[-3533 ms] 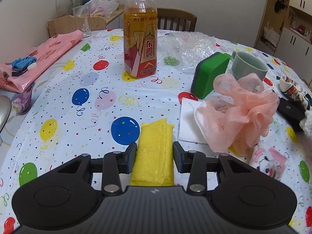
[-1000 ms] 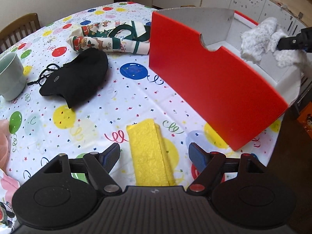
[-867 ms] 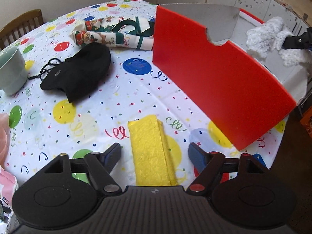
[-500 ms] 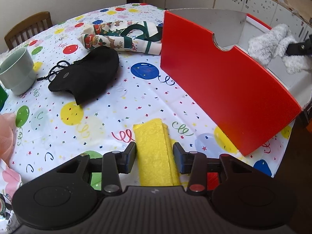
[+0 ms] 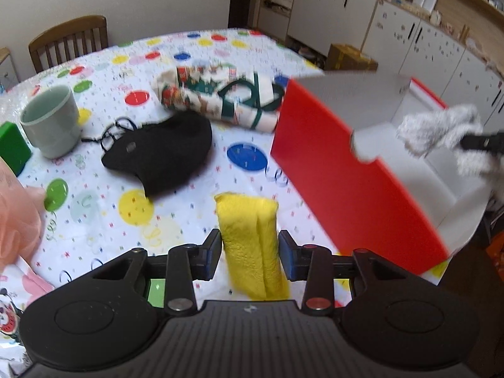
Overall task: Organize soft objects
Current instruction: 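Release the towel in the box while the left tool carries the yellow cloth over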
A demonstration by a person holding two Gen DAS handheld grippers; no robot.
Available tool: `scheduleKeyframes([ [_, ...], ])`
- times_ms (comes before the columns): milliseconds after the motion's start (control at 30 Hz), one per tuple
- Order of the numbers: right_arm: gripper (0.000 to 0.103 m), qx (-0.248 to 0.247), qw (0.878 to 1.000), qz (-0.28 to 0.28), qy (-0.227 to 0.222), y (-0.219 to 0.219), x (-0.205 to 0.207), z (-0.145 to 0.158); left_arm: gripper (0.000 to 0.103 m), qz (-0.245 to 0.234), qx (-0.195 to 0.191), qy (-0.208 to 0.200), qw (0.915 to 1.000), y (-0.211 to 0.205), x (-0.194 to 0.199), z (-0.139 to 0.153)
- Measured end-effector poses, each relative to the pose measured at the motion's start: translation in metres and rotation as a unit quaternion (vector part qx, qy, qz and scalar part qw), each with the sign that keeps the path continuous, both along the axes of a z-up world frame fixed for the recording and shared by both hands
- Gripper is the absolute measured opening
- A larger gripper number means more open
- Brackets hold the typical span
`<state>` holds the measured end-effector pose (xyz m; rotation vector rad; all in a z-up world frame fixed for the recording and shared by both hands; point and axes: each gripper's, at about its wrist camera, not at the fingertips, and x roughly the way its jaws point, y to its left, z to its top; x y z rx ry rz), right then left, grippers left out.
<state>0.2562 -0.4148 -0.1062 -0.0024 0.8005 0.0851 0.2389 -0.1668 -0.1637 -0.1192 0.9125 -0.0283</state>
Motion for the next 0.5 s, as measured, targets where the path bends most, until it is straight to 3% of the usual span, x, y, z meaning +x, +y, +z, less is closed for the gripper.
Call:
scheduleKeyframes([
  [267,0.011,0.004,1.0,0.005,-0.004,-0.01,0.007,0.001,0.035,-0.001,-0.024,-0.04,0.9989,-0.005,0.01,0.054],
  [500,0.011,0.003,1.0,0.01,0.0,-0.016,0.012,-0.005,0.035,-0.054,-0.032,-0.052,0.9967,-0.041,0.04,0.086],
])
